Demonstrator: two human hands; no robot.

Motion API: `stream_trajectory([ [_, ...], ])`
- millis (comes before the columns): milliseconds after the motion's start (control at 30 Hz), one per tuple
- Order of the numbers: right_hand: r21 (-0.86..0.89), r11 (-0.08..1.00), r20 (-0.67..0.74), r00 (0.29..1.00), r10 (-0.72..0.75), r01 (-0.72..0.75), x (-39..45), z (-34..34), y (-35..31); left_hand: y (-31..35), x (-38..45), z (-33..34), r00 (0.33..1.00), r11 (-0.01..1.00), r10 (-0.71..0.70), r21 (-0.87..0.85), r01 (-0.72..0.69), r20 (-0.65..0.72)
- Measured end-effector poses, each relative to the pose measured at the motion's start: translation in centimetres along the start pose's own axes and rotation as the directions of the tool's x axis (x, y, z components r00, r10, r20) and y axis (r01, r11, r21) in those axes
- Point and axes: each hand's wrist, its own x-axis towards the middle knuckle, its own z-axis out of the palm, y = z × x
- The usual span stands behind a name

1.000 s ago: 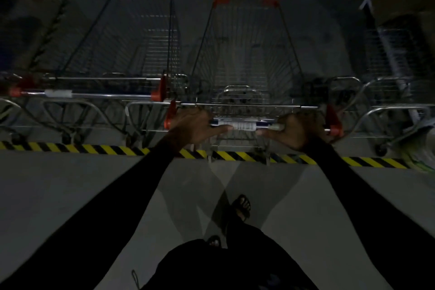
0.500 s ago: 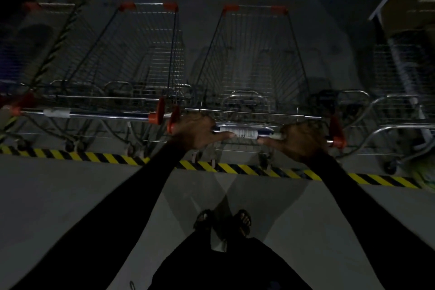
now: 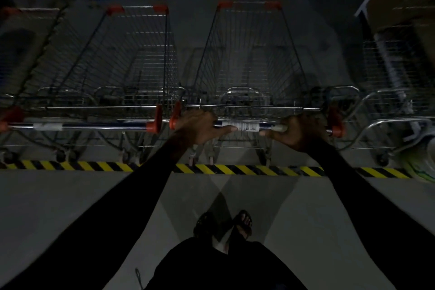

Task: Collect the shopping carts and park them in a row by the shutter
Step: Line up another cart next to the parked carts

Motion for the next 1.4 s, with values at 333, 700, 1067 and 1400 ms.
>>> stream_trajectory([
  [333, -0.110, 0.994, -0.016, 1.000, -0.005, 0.004, 0.2, -0.6, -1.0, -1.0, 0.4, 0.1, 0.999, 0.998, 0.045, -0.050, -0.044, 0.010],
  [700, -0.139, 0.990, -0.056, 0.998, -0.010, 0.002, 0.8, -2.3, -1.6, -1.4, 0.3, -0.5, 0.989, 0.959, 0.025, -0.276, -0.066, -0.148],
  [1067, -0.119, 0.993, -0.014, 1.000, -0.011, 0.009, 1.4, -0.2, -5.5, -1.8, -0.7, 0.0, 0.992, 0.974, 0.106, -0.195, -0.118, -0.070],
  [1400, -0.239, 0.970, -0.025, 0.999, 0.027, -0.033, -0.5, 0.2, -2.9, 0.0, -1.5, 1.1, 0.982, 0.986, 0.102, -0.114, -0.121, -0.156],
])
